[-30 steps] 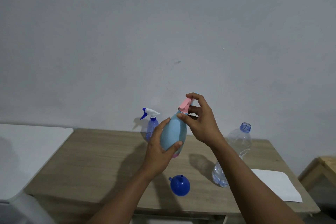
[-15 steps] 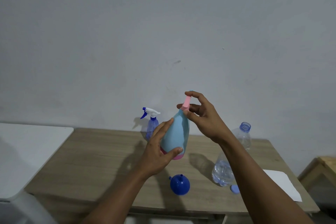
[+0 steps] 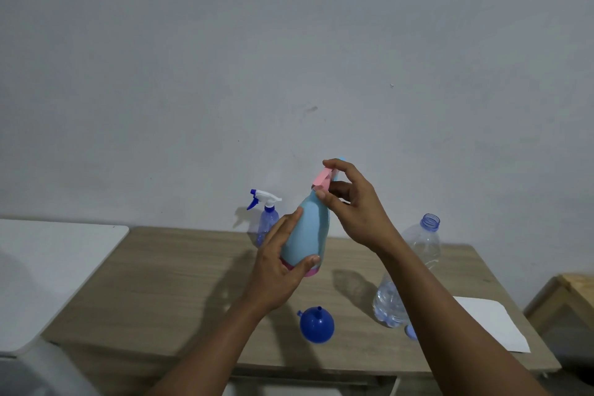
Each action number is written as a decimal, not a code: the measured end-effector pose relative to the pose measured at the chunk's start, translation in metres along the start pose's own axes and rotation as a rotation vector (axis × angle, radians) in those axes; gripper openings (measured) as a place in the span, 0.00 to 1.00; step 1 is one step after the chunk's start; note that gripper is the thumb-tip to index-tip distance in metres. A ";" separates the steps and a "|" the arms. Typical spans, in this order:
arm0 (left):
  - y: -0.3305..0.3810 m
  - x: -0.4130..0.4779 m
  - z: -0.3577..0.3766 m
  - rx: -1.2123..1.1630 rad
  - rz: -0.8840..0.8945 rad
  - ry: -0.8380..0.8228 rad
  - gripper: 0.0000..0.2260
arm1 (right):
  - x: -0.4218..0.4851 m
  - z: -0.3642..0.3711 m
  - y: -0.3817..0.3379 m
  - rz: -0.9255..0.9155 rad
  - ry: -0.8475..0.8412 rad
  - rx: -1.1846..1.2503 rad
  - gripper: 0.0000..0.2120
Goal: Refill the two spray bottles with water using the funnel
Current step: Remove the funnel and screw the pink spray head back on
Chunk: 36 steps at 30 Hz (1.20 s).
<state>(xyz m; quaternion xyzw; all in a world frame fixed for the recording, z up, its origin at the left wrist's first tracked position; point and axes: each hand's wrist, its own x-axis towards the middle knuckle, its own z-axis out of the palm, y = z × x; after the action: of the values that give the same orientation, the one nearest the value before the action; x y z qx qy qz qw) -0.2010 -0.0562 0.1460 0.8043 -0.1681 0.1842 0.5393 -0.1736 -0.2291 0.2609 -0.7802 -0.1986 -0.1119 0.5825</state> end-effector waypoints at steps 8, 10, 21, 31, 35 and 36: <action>-0.003 0.000 -0.003 -0.028 0.018 -0.034 0.35 | -0.001 -0.001 -0.001 -0.005 0.030 0.031 0.22; -0.003 -0.001 -0.001 -0.002 0.037 0.001 0.34 | -0.002 0.004 0.001 -0.005 0.074 0.031 0.22; -0.013 -0.003 0.005 0.164 0.114 0.164 0.42 | -0.008 0.024 0.012 0.044 0.210 0.127 0.33; -0.033 -0.031 0.031 0.086 0.149 0.044 0.36 | -0.007 0.037 0.049 0.293 0.339 0.244 0.13; -0.069 -0.049 0.025 0.099 0.045 -0.027 0.29 | -0.014 0.028 0.075 0.367 0.376 0.208 0.11; -0.084 -0.056 0.021 0.141 -0.031 -0.024 0.29 | -0.018 0.025 0.081 0.397 0.383 0.199 0.12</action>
<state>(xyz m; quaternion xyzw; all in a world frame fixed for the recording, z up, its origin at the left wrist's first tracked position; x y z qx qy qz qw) -0.2086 -0.0414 0.0444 0.8450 -0.1487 0.1779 0.4819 -0.1555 -0.2284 0.1766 -0.7076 0.0614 -0.1210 0.6935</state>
